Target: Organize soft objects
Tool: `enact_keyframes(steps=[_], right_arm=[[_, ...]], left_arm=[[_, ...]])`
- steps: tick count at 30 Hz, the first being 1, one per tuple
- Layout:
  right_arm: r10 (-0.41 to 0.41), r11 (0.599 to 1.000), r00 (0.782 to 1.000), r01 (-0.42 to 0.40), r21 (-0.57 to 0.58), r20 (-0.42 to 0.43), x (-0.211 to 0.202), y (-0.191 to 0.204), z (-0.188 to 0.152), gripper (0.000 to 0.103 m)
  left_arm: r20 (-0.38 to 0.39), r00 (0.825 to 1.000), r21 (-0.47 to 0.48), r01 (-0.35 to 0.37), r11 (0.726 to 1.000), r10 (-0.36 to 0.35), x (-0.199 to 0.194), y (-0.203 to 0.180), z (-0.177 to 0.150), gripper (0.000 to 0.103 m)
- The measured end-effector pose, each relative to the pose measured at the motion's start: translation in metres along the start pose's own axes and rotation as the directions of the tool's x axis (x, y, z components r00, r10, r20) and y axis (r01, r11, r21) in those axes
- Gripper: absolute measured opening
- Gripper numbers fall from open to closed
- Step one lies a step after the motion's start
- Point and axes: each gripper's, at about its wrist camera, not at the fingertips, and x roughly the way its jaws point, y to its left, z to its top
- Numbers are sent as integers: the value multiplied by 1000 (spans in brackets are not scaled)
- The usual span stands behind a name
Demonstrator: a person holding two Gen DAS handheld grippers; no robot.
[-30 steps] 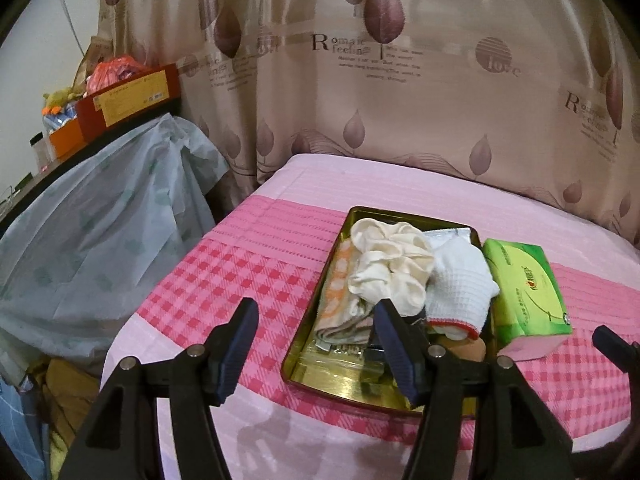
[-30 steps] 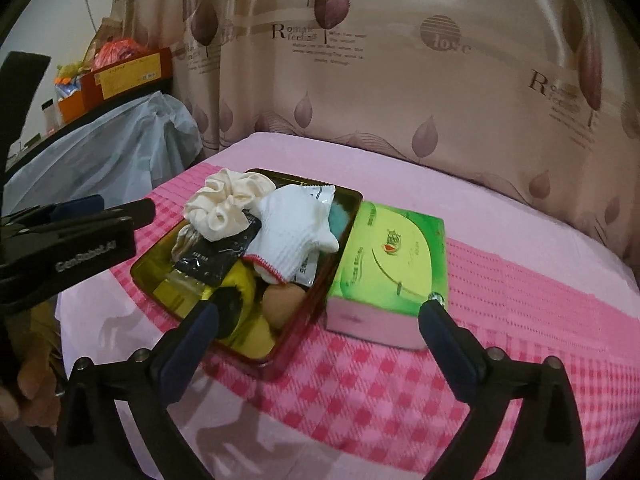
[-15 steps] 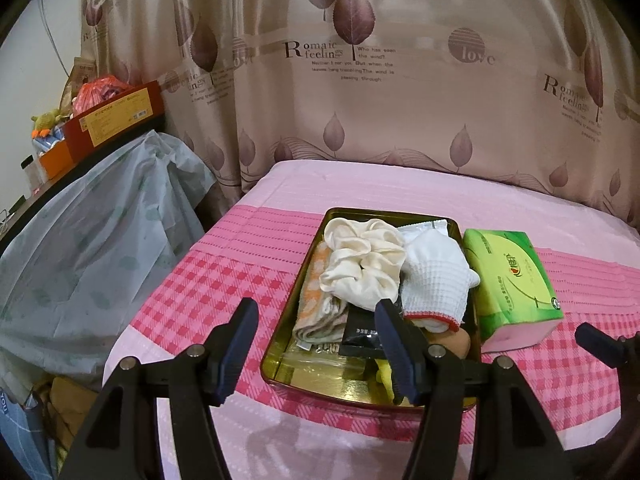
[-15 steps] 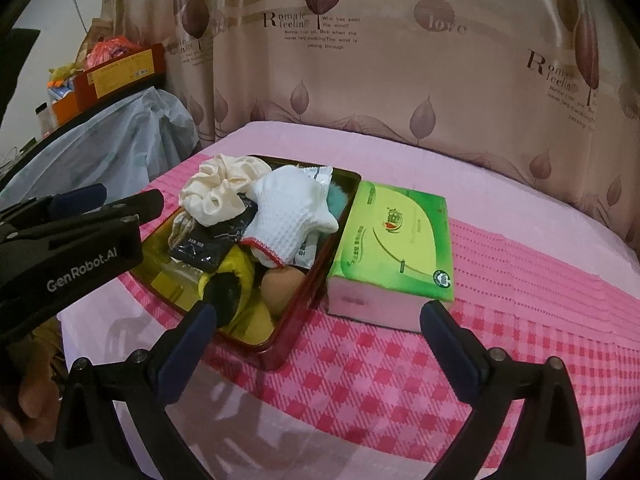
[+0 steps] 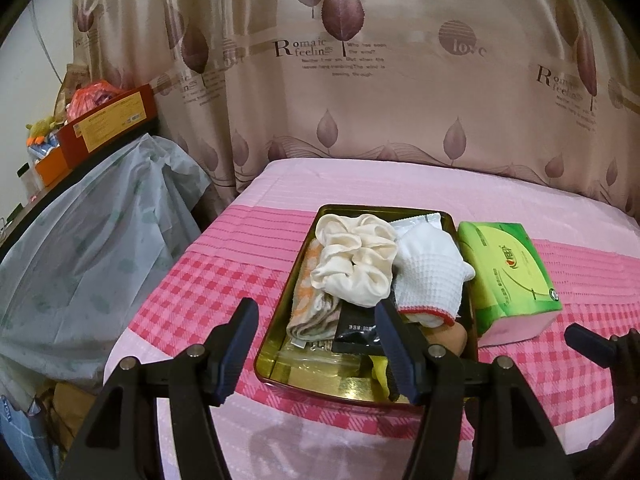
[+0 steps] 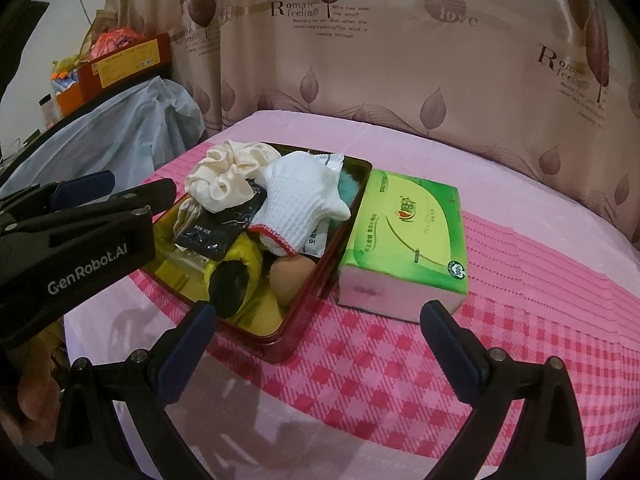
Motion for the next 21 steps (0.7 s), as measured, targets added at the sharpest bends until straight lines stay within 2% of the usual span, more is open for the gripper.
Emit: enact_keyframes(steps=[21], right_arm=[[4, 1000, 1000, -5, -5, -19, 3, 4, -3, 101]], left_arm=[[-3, 1000, 12, 3, 1000, -3, 1, -3, -2, 62]])
